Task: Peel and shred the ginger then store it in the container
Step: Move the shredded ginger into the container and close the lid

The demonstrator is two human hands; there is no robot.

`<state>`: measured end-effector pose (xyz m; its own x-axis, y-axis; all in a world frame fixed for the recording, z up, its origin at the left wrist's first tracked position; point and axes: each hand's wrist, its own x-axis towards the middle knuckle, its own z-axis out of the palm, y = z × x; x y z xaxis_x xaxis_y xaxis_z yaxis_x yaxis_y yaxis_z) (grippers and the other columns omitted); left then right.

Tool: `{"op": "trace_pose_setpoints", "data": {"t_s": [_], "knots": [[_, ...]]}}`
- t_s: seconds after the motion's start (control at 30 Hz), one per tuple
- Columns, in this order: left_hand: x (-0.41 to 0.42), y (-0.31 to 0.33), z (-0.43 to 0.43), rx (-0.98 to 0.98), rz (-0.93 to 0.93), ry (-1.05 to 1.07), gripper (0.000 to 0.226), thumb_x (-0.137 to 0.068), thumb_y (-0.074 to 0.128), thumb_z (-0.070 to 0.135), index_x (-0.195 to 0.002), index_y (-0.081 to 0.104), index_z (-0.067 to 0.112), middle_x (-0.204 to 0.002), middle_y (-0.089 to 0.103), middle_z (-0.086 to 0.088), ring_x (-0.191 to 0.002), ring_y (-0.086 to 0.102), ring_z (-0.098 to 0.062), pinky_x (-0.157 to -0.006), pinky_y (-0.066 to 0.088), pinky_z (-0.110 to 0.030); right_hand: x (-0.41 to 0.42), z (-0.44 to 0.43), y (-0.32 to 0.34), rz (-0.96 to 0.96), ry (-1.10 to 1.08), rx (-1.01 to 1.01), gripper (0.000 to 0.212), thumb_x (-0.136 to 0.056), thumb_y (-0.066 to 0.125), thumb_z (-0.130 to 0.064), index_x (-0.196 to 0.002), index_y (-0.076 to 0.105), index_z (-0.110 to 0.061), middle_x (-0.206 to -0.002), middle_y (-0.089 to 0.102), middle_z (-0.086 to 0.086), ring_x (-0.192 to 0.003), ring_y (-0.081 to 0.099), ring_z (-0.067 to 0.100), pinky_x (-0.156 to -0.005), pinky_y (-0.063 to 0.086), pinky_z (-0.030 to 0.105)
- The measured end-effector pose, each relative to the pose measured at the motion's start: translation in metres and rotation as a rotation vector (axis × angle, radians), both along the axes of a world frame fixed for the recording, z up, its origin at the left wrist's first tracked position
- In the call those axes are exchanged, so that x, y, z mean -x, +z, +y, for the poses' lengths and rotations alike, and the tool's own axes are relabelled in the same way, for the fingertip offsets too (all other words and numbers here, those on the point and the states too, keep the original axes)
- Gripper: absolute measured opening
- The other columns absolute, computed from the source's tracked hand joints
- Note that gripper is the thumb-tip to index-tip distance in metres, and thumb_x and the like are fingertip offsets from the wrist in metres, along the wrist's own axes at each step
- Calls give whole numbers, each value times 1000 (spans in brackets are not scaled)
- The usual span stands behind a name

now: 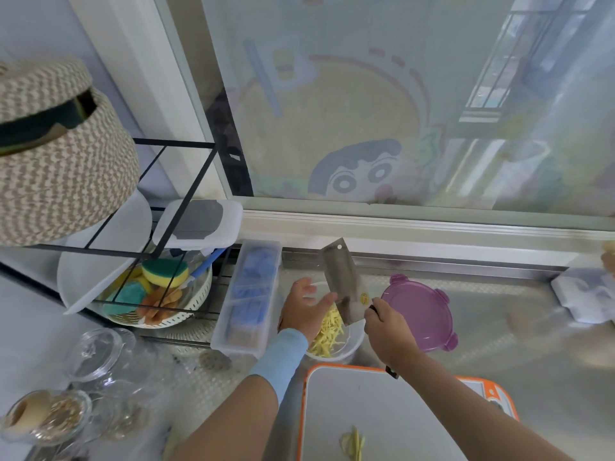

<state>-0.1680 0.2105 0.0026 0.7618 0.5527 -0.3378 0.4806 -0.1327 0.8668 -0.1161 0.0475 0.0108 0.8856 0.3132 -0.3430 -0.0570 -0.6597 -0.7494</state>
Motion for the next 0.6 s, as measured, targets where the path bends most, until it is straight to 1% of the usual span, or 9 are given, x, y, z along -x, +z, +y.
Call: {"op": "trace_pose_setpoints", "data": {"t_s": [0.07, 0.13, 0.2, 0.27, 0.33, 0.4, 0.5, 0.53, 0.6], "knots": [[-8, 3, -4, 114, 17, 12, 64, -79, 73, 46, -132, 42, 30, -121, 55, 13, -105, 55, -12, -90, 44, -30, 1, -1, -2, 40, -26, -67, 20, -96, 42, -15, -80, 48, -5, -70, 50, 7, -62, 42, 20, -58, 36, 37], [-10, 0, -2, 142, 22, 10, 66, -77, 76, 43, -133, 44, 29, -122, 57, 11, -106, 55, -13, -93, 46, -32, 3, -3, -6, 86, -48, -160, 21, -88, 44, -22, -80, 48, -3, -68, 47, 5, -62, 41, 21, -59, 36, 41], [-8, -9, 3, 154, 43, -28, 67, -75, 78, 42, -132, 46, 29, -121, 59, 10, -107, 57, -13, -98, 48, -38, 2, -6, -13, 130, -57, -199, 22, -81, 43, -26, -77, 44, -4, -66, 43, 4, -62, 37, 21, -60, 34, 42], [-5, -15, 9, 150, 70, -73, 62, -78, 76, 39, -132, 46, 30, -122, 59, 9, -109, 59, -14, -99, 49, -42, 2, -11, -17, 136, -50, -178, 20, -83, 42, -25, -76, 44, -7, -65, 42, 2, -62, 36, 19, -60, 32, 40], [-4, -19, 14, 152, 54, -63, 51, -86, 67, 36, -133, 47, 30, -125, 60, 8, -112, 59, -17, -100, 49, -42, 3, -14, -16, 151, -61, -199, 17, -86, 42, -21, -72, 43, -12, -65, 40, 1, -61, 35, 19, -60, 31, 39], [-10, -19, 18, 331, -30, 27, 38, -92, 59, 34, -129, 54, 26, -124, 63, 2, -110, 62, -18, -98, 50, -41, 3, -17, -17, 200, -67, -243, 17, -88, 43, -15, -70, 44, -15, -66, 39, 4, -61, 33, 19, -58, 29, 39], [-22, -10, 16, 683, -113, 167, 18, -95, 60, 19, -112, 66, 15, -108, 71, -9, -98, 68, -22, -88, 56, -38, 3, -19, -19, 244, -43, -274, 14, -85, 44, -17, -72, 46, -11, -69, 41, 7, -64, 34, 22, -53, 28, 35], [-24, -8, 15, 749, -120, 200, 16, -95, 60, 15, -109, 66, 11, -104, 71, -13, -92, 69, -22, -83, 57, -37, 3, -19, -19, 250, -46, -290, 15, -85, 44, -17, -72, 48, -13, -69, 42, 7, -64, 34, 22, -52, 28, 33], [-25, -6, 13, 821, -110, 235, 17, -93, 62, 11, -108, 66, 5, -98, 72, -15, -86, 68, -23, -78, 58, -36, 1, -18, -21, 253, -52, -318, 20, -92, 43, -10, -74, 51, -13, -66, 43, 3, -62, 35, 20, -50, 29, 28]]}}
